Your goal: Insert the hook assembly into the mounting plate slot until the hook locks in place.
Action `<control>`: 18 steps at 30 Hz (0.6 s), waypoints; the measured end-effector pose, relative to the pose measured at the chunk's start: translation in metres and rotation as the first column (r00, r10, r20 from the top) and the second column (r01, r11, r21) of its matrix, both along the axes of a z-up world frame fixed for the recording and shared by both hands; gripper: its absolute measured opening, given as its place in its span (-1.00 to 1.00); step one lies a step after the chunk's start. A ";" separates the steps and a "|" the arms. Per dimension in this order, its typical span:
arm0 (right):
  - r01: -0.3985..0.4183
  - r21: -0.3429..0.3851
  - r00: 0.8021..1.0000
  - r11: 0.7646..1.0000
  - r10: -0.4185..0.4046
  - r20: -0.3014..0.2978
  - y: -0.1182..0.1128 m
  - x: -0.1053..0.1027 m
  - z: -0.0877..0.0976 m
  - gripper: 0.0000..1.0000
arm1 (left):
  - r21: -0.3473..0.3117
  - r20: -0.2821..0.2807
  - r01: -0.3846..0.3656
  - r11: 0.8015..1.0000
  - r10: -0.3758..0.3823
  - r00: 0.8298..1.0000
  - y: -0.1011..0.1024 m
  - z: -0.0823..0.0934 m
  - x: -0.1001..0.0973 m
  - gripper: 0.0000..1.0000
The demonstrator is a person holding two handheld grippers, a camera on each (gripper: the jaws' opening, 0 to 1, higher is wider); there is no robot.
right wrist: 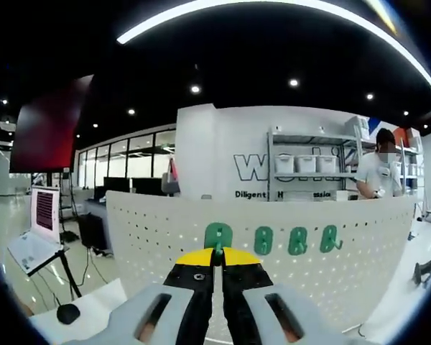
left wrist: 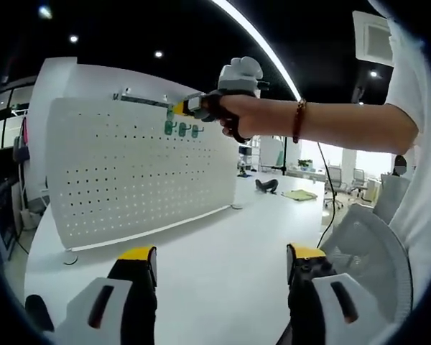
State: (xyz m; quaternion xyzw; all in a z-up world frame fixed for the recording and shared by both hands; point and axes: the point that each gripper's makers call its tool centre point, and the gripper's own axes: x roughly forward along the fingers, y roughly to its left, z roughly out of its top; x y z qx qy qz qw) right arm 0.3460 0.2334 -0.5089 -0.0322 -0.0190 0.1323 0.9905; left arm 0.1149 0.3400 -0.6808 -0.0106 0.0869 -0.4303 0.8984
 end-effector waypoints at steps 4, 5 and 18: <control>-0.005 0.035 1.000 0.999 0.005 -0.006 0.000 0.007 -0.002 -0.97 | 0.008 -0.006 -0.003 1.000 0.003 1.000 0.000 -0.003 0.000 0.50; -0.003 0.028 1.000 1.000 0.003 -0.006 0.001 0.008 -0.003 -0.97 | 0.003 -0.012 -0.003 1.000 0.003 1.000 0.000 -0.003 -0.001 0.50; 0.028 0.052 1.000 0.998 -0.028 -0.004 0.001 0.027 0.000 -0.97 | 0.002 -0.028 -0.021 1.000 0.021 0.999 0.009 -0.009 0.001 0.52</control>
